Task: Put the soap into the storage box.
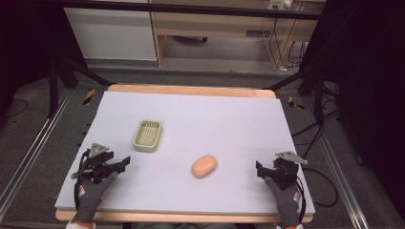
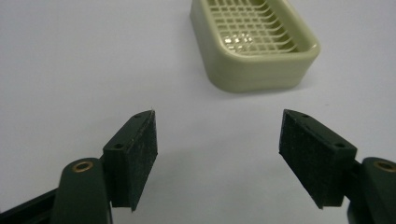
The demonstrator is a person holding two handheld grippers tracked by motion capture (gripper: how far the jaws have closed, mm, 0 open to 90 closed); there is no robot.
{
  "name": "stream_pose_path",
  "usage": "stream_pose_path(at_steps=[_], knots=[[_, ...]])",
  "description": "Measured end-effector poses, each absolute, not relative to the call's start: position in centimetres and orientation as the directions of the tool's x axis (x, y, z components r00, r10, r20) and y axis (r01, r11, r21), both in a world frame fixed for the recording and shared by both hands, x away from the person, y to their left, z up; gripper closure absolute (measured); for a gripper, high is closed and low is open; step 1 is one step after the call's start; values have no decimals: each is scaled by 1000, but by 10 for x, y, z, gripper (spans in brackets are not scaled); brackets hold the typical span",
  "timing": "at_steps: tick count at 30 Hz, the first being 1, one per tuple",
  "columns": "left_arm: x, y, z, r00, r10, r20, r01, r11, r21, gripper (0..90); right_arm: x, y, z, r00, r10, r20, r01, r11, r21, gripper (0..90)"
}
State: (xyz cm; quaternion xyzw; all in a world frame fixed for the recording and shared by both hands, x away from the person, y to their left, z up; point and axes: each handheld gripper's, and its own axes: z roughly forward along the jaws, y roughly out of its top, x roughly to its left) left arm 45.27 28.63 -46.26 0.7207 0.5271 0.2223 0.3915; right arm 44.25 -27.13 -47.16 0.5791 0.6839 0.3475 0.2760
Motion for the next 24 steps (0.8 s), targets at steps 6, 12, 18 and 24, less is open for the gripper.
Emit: stream_pose_path(at_steps=[6, 12, 18, 24], knots=[[447, 277, -455, 385, 916, -111, 572, -142, 808, 326, 441, -269, -471, -197, 980, 23, 601, 102, 793, 82], [444, 264, -449, 421, 900, -111, 564, -164, 809, 348, 441, -269, -472, -182, 983, 10, 611, 106, 784, 83], [442, 254, -447, 448, 888, -106, 559, -185, 808, 350, 441, -270, -472, -171, 985, 23, 617, 88, 782, 81], [441, 244, -443, 474, 874, -105, 549, -200, 812, 334, 441, -270, -472, -164, 986, 19, 620, 88, 780, 81]])
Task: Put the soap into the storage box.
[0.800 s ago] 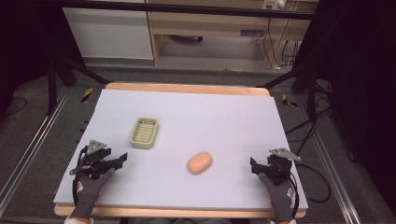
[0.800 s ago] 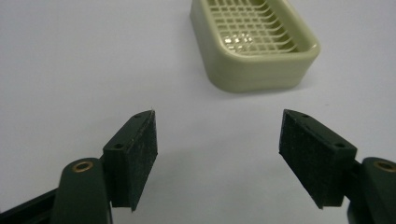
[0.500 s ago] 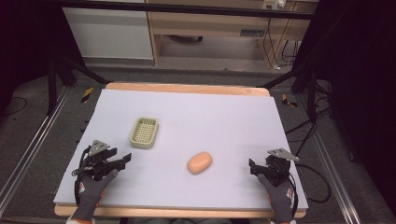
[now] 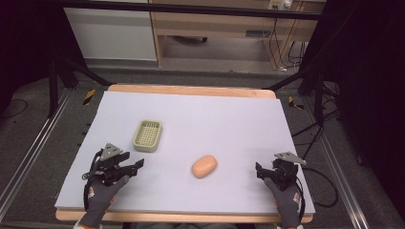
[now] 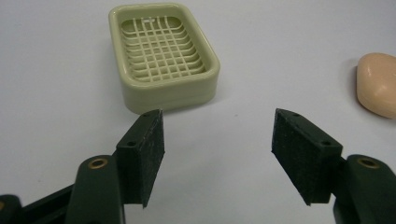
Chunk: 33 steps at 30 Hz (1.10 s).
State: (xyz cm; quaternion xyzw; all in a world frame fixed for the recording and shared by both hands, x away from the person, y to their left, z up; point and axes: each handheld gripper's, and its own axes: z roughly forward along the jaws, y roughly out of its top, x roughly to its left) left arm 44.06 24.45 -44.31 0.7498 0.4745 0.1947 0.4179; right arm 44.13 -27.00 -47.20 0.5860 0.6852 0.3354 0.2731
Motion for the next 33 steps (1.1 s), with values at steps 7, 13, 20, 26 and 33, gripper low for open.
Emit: stream_pose_path(at_steps=[7, 13, 20, 26, 33], knots=[[440, 234, -441, 510, 855, -98, 541, -230, 809, 321, 441, -271, -472, -154, 988, 22, 620, 79, 781, 77], [439, 224, -440, 538, 839, -85, 532, -259, 806, 306, 441, -270, -471, -160, 987, 25, 616, 80, 784, 77], [438, 211, -438, 576, 814, -69, 518, -299, 802, 285, 441, -270, -471, -160, 987, 29, 616, 77, 784, 77], [437, 204, -432, 597, 800, -58, 500, -315, 807, 282, 440, -271, -470, -154, 987, 36, 606, 66, 793, 78], [441, 197, -427, 611, 790, -46, 490, -332, 806, 281, 439, -271, -470, -156, 987, 39, 608, 65, 792, 78]])
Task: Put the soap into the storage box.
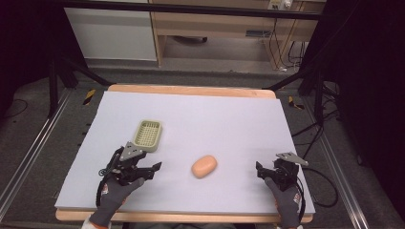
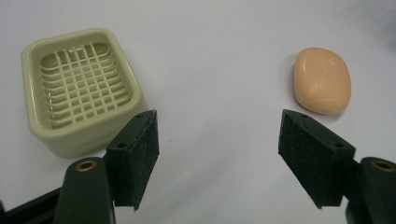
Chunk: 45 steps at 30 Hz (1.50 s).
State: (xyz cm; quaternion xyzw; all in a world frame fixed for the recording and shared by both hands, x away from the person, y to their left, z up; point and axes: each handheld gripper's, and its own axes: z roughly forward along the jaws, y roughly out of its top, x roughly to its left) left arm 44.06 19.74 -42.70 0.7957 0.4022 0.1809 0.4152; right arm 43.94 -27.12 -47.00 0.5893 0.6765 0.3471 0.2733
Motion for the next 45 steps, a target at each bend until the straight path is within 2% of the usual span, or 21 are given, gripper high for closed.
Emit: stream_pose_path(at_steps=[21, 45], knots=[[453, 152, -409, 676, 736, -35, 458, -382, 803, 272, 440, -271, -469, -160, 986, 40, 600, 65, 797, 78], [464, 111, -415, 715, 698, -36, 464, -436, 771, 261, 440, -270, -470, -171, 984, 40, 608, 74, 790, 78]])
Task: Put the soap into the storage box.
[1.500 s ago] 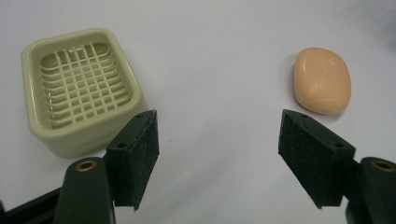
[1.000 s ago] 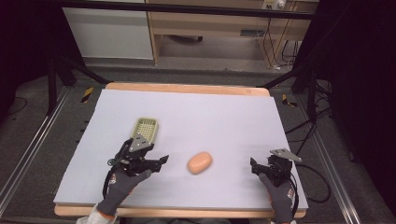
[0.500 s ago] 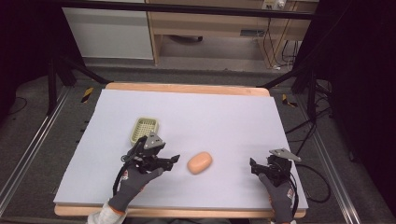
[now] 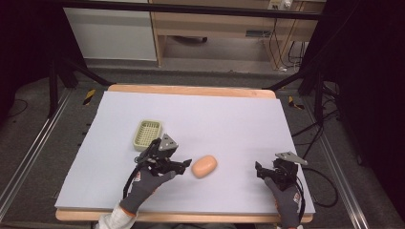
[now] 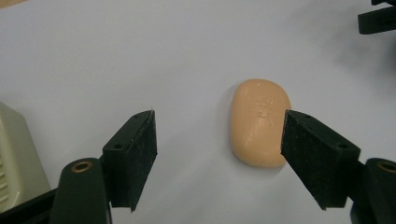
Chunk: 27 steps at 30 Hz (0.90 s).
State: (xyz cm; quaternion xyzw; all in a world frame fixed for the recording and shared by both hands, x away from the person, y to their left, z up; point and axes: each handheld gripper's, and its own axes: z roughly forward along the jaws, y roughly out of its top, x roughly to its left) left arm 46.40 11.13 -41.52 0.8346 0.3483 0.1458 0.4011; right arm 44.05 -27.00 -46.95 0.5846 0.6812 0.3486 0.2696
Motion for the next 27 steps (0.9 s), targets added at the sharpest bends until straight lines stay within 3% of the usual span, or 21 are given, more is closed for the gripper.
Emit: stream_pose_path(at_steps=[27], knots=[[472, 69, -431, 762, 648, -6, 456, -529, 716, 223, 442, -269, -468, -176, 984, 30, 607, 85, 790, 78]])
